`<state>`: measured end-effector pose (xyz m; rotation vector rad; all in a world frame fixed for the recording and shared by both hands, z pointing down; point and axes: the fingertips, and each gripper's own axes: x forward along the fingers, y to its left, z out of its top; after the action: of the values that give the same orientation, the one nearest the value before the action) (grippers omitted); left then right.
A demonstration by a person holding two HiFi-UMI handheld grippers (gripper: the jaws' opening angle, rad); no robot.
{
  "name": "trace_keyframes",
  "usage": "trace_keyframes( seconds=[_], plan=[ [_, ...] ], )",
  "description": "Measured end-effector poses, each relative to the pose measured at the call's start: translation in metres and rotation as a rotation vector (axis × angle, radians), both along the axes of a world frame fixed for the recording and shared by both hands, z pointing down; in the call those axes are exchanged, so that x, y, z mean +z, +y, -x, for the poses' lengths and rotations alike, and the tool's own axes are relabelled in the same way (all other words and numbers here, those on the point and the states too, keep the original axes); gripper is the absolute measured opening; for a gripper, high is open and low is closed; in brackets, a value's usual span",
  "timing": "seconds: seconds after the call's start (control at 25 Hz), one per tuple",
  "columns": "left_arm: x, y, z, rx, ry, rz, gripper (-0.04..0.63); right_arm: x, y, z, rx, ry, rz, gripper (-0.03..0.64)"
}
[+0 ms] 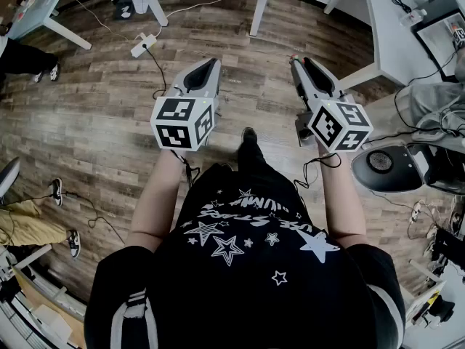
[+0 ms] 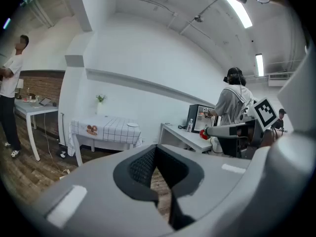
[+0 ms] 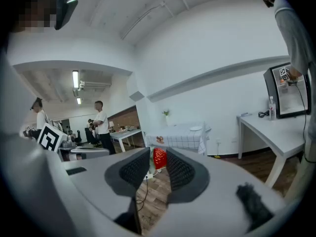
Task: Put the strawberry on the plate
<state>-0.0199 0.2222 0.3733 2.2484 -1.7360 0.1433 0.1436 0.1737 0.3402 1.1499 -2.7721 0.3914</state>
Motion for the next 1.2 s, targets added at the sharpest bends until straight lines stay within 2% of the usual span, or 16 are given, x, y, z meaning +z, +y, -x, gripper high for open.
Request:
trace_keyframes(
  seconds=[0.36,0.72,1.2],
  plan=[
    [-0.007,0.020,-0.005,-0.001,-0.008,-0.012,0.008,-0.003,0.015,-0.002,-0.001,0.000,-0.007,0.112],
    [-0.008,0.018,-0.012,-0.012,-0.015,-0.010,0.008,0.003,0.012,-0.010,-0.005,-0.003,0.013,0.112],
    [0.005,-0.023,-0.010,-0.053,-0.011,0.035,0.008,0.012,-0.042,0.003,-0.036,-0.004,0.018,0.114]
  ],
)
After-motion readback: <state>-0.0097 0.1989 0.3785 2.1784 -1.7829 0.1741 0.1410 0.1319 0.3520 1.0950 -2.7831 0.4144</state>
